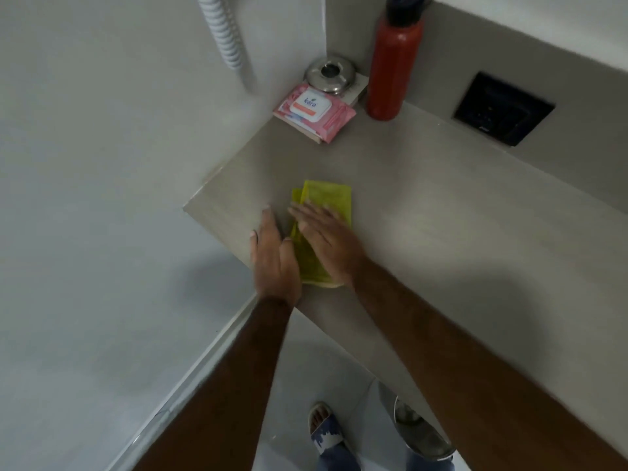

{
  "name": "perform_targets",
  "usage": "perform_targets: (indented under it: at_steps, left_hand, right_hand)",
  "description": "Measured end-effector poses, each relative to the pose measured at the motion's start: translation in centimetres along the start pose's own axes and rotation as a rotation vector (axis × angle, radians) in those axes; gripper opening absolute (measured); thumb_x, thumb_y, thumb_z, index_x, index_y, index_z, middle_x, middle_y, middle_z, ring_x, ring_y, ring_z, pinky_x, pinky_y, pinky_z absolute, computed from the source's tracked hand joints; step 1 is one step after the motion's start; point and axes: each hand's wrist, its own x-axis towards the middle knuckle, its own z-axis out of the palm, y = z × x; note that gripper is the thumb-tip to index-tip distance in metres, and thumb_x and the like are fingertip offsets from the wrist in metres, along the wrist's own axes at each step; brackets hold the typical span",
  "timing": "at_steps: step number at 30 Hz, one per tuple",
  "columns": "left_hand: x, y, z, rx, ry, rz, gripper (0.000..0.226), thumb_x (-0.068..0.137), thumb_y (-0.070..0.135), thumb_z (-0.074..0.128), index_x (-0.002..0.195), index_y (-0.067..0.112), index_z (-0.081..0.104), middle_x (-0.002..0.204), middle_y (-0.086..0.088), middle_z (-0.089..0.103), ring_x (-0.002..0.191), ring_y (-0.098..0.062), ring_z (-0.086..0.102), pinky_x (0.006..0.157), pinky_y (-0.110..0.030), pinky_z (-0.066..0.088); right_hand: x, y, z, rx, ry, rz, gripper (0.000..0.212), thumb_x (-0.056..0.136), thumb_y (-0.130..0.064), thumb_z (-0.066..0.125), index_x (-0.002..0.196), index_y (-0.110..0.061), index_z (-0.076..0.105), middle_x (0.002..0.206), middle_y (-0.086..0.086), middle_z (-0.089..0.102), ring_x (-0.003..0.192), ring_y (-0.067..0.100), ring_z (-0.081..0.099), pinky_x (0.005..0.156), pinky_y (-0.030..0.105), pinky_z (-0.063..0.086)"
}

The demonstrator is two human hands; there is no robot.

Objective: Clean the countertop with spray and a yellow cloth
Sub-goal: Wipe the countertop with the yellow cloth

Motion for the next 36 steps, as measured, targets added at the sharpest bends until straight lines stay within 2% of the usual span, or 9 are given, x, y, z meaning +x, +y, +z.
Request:
perform_targets:
  at_steps: [2, 3, 5, 8, 15, 22, 29, 33, 36]
  left_hand:
    - [0.1, 1.3, 0.0, 0.051, 0.051, 0.165, 0.064, 0.094, 0.023, 0.036, 0.153, -0.002, 0.034, 0.163, -0.02, 0.03, 0.153, -0.033, 0.026, 0.126, -0.053, 0.018]
    - [-0.2, 1.7, 0.6, 0.158, 0.039, 0.348, 0.062, 0.096, 0.027, 0.041, 0.149, -0.005, 0.041, 0.159, -0.024, 0.036, 0.149, -0.038, 0.032, 0.123, -0.055, 0.026]
    - [-1.0, 2.6, 2.9, 0.397, -0.086, 0.608, 0.063, 0.097, 0.039, 0.048, 0.146, -0.001, 0.049, 0.156, -0.02, 0.042, 0.146, -0.039, 0.039, 0.118, -0.056, 0.034]
    - [-1.3, 2.7, 5.2, 0.57, -0.197, 0.554, 0.066, 0.101, 0.051, 0.041, 0.155, 0.014, 0.038, 0.165, -0.007, 0.029, 0.154, -0.029, 0.025, 0.122, -0.054, 0.023]
    - [10.6, -0.7, 3.3, 0.716, -0.142, 0.127, 0.067, 0.102, 0.049, 0.027, 0.161, 0.019, 0.017, 0.17, -0.004, 0.013, 0.157, -0.026, 0.012, 0.122, -0.065, 0.007]
    - [17.0, -2.7, 0.0, 0.705, -0.231, 0.255, 0.062, 0.102, 0.049, 0.017, 0.16, 0.027, 0.019, 0.168, 0.0, 0.021, 0.156, -0.022, 0.017, 0.123, -0.059, 0.012]
    - [8.7, -0.2, 2.8, 0.637, -0.074, 0.036, 0.063, 0.101, 0.044, 0.028, 0.159, 0.02, 0.025, 0.168, -0.006, 0.022, 0.154, -0.028, 0.021, 0.122, -0.061, 0.014]
    - [-0.5, 3.1, 5.5, 0.658, -0.176, 0.123, 0.068, 0.099, 0.046, 0.027, 0.161, 0.021, 0.019, 0.17, -0.007, 0.013, 0.157, -0.029, 0.014, 0.122, -0.06, 0.011]
    - [-8.0, 6.3, 7.1, 0.608, -0.3, 0.211, 0.069, 0.098, 0.047, 0.026, 0.161, 0.02, 0.018, 0.17, -0.006, 0.01, 0.157, -0.03, 0.009, 0.122, -0.06, 0.011]
  right_hand:
    - [-3.0, 1.0, -0.8, 0.284, 0.224, 0.116, 0.046, 0.11, -0.019, 0.036, 0.15, -0.005, 0.054, 0.159, 0.012, 0.051, 0.152, 0.022, 0.043, 0.129, 0.034, 0.026]
    - [-4.1, 2.3, -1.7, 0.26, 0.353, 0.204, 0.047, 0.108, -0.02, 0.036, 0.148, -0.004, 0.056, 0.157, 0.014, 0.053, 0.15, 0.025, 0.046, 0.128, 0.036, 0.028]
    - [-5.9, 5.6, -3.6, -0.04, 0.445, 0.371, 0.053, 0.107, -0.027, 0.035, 0.152, -0.004, 0.051, 0.162, 0.017, 0.046, 0.154, 0.03, 0.039, 0.13, 0.043, 0.024]
    - [-7.1, 8.3, -3.9, -0.466, 0.377, 0.469, 0.061, 0.109, -0.039, 0.036, 0.162, -0.008, 0.034, 0.171, 0.015, 0.03, 0.16, 0.033, 0.026, 0.131, 0.05, 0.02]
    - [-6.5, 8.7, -3.5, -0.595, 0.338, 0.488, 0.068, 0.108, -0.049, 0.025, 0.165, -0.011, 0.025, 0.174, 0.013, 0.024, 0.161, 0.032, 0.022, 0.132, 0.05, 0.019]
    - [-6.5, 9.2, -3.3, -0.615, 0.315, 0.483, 0.069, 0.109, -0.052, 0.02, 0.166, -0.014, 0.019, 0.175, 0.011, 0.019, 0.163, 0.029, 0.017, 0.133, 0.048, 0.016]
    - [-6.6, 8.9, -3.5, -0.574, 0.31, 0.472, 0.067, 0.111, -0.05, 0.022, 0.166, -0.013, 0.019, 0.175, 0.012, 0.017, 0.163, 0.03, 0.015, 0.133, 0.048, 0.013]
    - [-6.9, 9.2, -4.2, -0.465, 0.282, 0.449, 0.061, 0.112, -0.04, 0.029, 0.167, -0.014, 0.021, 0.176, 0.01, 0.015, 0.164, 0.028, 0.01, 0.134, 0.046, 0.007]
    - [-8.0, 9.1, -5.9, -0.173, 0.286, 0.355, 0.053, 0.112, -0.023, 0.04, 0.164, -0.014, 0.032, 0.174, 0.008, 0.022, 0.164, 0.025, 0.014, 0.134, 0.041, 0.003]
